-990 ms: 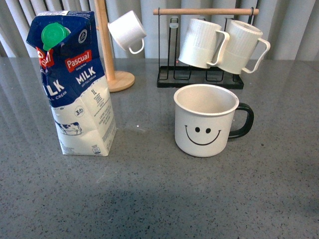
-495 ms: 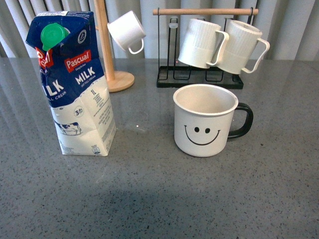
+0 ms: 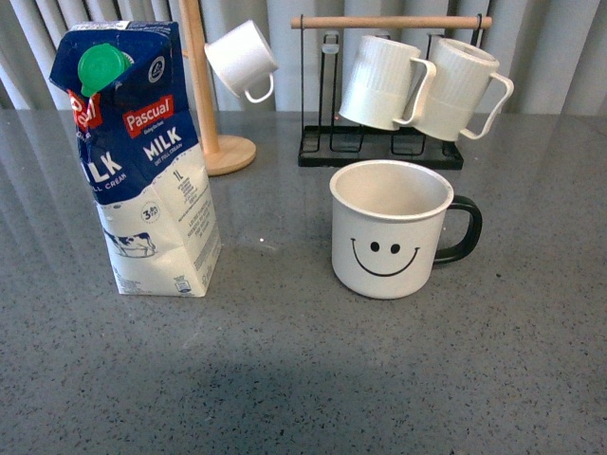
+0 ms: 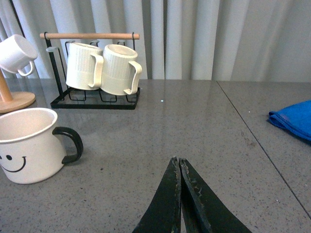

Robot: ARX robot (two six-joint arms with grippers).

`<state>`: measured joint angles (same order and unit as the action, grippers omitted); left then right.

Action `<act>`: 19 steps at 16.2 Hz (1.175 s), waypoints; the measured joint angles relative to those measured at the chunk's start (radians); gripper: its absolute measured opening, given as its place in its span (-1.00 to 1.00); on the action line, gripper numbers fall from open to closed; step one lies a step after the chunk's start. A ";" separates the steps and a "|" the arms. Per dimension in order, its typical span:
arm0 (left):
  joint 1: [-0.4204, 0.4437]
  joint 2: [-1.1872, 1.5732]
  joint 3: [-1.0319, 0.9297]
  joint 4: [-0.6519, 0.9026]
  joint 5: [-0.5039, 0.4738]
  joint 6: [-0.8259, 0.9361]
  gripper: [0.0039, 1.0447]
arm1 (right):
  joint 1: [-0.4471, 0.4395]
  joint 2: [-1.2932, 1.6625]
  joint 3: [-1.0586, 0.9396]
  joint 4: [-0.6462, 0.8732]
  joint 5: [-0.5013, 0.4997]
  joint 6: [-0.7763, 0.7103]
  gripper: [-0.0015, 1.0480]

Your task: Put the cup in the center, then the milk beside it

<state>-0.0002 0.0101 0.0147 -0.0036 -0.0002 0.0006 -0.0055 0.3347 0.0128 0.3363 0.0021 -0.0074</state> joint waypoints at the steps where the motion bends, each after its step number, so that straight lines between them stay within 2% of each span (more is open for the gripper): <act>1: 0.000 0.000 0.000 0.000 0.000 0.000 0.88 | 0.000 -0.027 0.000 -0.024 0.000 0.000 -0.97; 9: 0.000 0.000 0.000 0.000 0.000 0.000 0.88 | 0.000 -0.162 0.000 -0.162 0.000 0.000 -0.97; 11: 0.000 0.000 0.000 0.000 -0.001 0.000 0.88 | 0.000 -0.320 0.000 -0.343 -0.003 0.000 -0.97; 15: 0.000 0.000 0.000 0.000 0.000 0.000 0.88 | 0.000 -0.331 0.000 -0.337 -0.003 0.000 -0.97; 16: 0.000 0.000 0.000 0.000 0.000 0.000 0.88 | 0.000 -0.331 0.000 -0.341 -0.002 0.000 -0.79; 17: 0.000 0.000 0.000 0.000 0.000 0.000 0.88 | 0.000 -0.330 0.000 -0.341 -0.003 0.000 -0.51; 18: 0.000 0.000 0.000 0.000 0.000 0.000 0.88 | 0.000 -0.331 0.000 -0.341 -0.003 0.000 -0.37; 19: 0.000 0.000 0.000 0.000 0.000 0.000 0.88 | 0.000 -0.331 0.000 -0.341 -0.002 0.000 0.08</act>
<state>-0.0002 0.0101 0.0147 -0.0036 -0.0002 0.0006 -0.0055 0.0040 0.0128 -0.0044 -0.0002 -0.0074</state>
